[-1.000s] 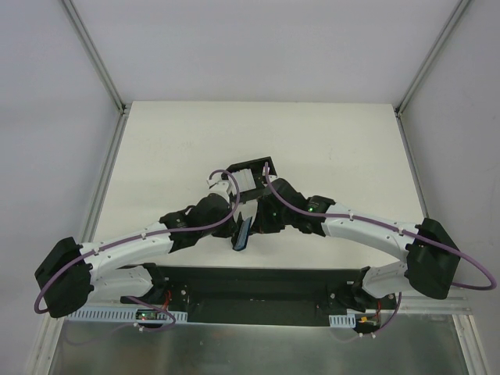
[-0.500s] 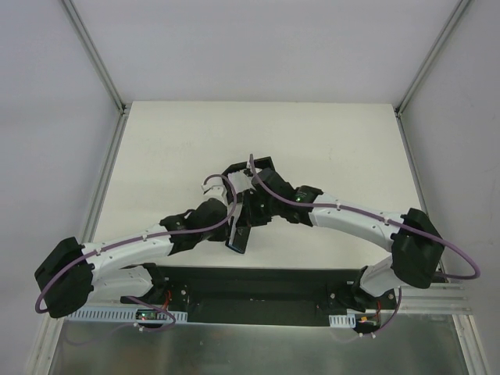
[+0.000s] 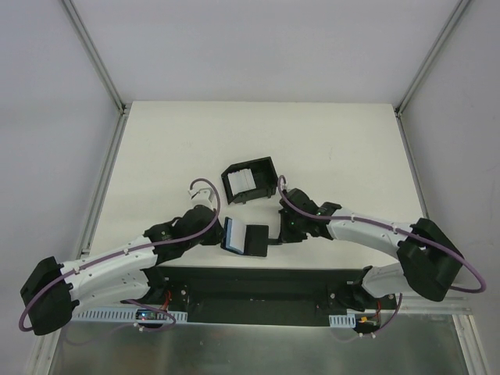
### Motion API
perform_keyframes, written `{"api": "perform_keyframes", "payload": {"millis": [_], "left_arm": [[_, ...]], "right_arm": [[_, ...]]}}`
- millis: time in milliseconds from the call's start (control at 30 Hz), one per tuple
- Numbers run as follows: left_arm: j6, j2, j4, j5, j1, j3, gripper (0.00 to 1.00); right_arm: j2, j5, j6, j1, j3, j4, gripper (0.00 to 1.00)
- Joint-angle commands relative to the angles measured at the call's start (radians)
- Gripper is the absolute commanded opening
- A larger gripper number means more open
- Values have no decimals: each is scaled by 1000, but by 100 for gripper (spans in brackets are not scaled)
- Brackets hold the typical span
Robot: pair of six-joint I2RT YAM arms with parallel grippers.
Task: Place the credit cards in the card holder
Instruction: Open the card holder at the center of the board.
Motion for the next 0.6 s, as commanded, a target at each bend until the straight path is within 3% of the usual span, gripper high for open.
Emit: {"api": "perform_keyframes", "payload": {"millis": [0, 233, 567], "left_arm": [[-21, -25, -4, -5, -11, -23, 0], [-46, -16, 3, 23, -12, -35, 0], [-29, -59, 7, 23, -14, -17, 0]], "right_arm": [[2, 23, -7, -21, -51, 25, 1], [113, 45, -19, -23, 30, -10, 3], [102, 126, -54, -18, 116, -94, 11]]}}
